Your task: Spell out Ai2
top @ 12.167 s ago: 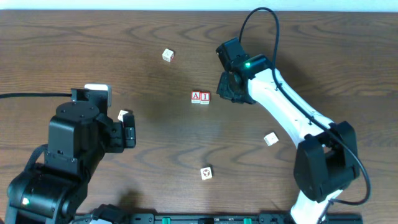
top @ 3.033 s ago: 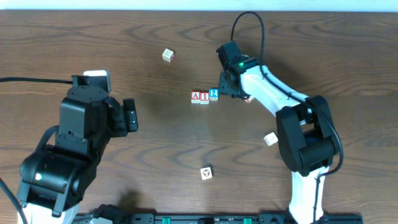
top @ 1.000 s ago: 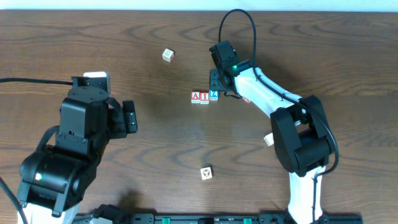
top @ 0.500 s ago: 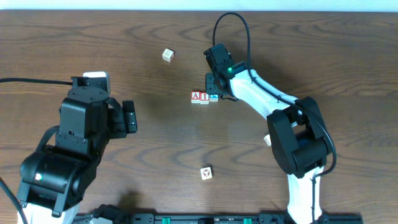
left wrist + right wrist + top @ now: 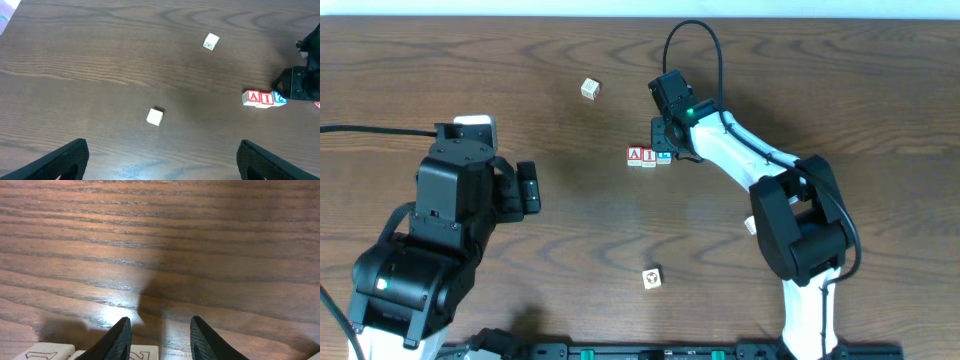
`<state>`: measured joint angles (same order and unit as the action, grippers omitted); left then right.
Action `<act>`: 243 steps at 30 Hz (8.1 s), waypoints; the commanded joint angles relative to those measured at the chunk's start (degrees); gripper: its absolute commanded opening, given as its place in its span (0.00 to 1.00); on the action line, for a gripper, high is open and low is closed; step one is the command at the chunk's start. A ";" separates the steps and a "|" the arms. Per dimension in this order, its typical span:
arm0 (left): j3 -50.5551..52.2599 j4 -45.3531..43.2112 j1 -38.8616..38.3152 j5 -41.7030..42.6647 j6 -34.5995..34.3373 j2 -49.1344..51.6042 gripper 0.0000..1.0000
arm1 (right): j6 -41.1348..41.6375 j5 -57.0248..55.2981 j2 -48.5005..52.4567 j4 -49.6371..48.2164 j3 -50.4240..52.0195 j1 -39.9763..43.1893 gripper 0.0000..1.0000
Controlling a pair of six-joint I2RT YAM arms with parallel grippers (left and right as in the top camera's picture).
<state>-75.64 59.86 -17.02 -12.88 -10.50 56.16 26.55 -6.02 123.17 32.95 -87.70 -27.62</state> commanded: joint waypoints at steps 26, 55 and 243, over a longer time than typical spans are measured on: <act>-0.70 0.17 0.13 -1.03 -0.02 0.09 0.95 | -0.48 -9.27 -7.04 0.02 -0.59 4.07 0.40; -0.70 0.17 0.13 -1.03 -0.02 0.09 0.96 | 3.87 -2.40 -11.43 5.07 10.21 1.49 0.43; 75.36 -55.45 14.32 13.97 10.75 -55.95 0.95 | -32.83 1.97 -114.75 -29.22 87.38 6.93 0.99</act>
<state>-0.78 0.69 -2.98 0.08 -0.99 0.62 -5.67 -4.27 8.51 3.44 -0.40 -20.84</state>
